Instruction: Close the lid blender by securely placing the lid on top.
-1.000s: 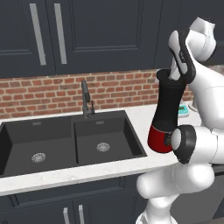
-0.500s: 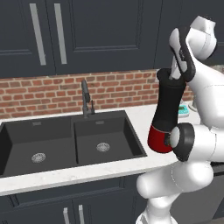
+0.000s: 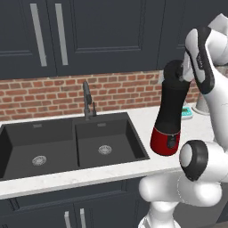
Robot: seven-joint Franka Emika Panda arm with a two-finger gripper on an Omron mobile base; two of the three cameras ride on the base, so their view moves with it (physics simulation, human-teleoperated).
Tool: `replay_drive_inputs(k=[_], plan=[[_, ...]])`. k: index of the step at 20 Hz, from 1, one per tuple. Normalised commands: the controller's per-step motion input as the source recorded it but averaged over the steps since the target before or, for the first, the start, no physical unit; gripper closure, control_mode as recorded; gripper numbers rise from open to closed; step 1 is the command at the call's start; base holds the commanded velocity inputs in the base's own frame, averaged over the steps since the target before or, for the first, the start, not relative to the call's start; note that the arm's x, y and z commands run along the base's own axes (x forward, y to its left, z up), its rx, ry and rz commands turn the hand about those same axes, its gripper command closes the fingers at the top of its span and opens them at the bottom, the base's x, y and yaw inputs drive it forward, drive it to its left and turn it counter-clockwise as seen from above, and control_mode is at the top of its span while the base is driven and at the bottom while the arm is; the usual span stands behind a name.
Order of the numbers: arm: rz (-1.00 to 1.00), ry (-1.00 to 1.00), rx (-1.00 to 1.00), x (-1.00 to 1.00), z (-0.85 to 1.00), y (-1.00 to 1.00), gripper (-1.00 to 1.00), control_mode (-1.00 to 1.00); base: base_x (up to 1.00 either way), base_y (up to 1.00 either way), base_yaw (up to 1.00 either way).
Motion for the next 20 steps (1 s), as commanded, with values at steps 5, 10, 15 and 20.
replay_drive_inputs(k=[5, 10, 15, 20], plan=[[0.0, -0.33, 0.0, -1.0, -0.01, 0.0, -1.0, -1.0, 0.0, 0.0, 0.0], [0.0, -0.22, -0.04, -0.73, -0.04, 0.0, -1.0, -1.0, 0.0, 0.0, 0.0], [0.0, -0.25, -0.01, -0.39, 0.0, 0.0, -1.0, -1.0, 0.0, 0.0, 0.0], [0.0, -0.24, 0.0, -0.53, 0.02, -0.02, -1.0, -1.0, 0.0, 0.0, 0.0]])
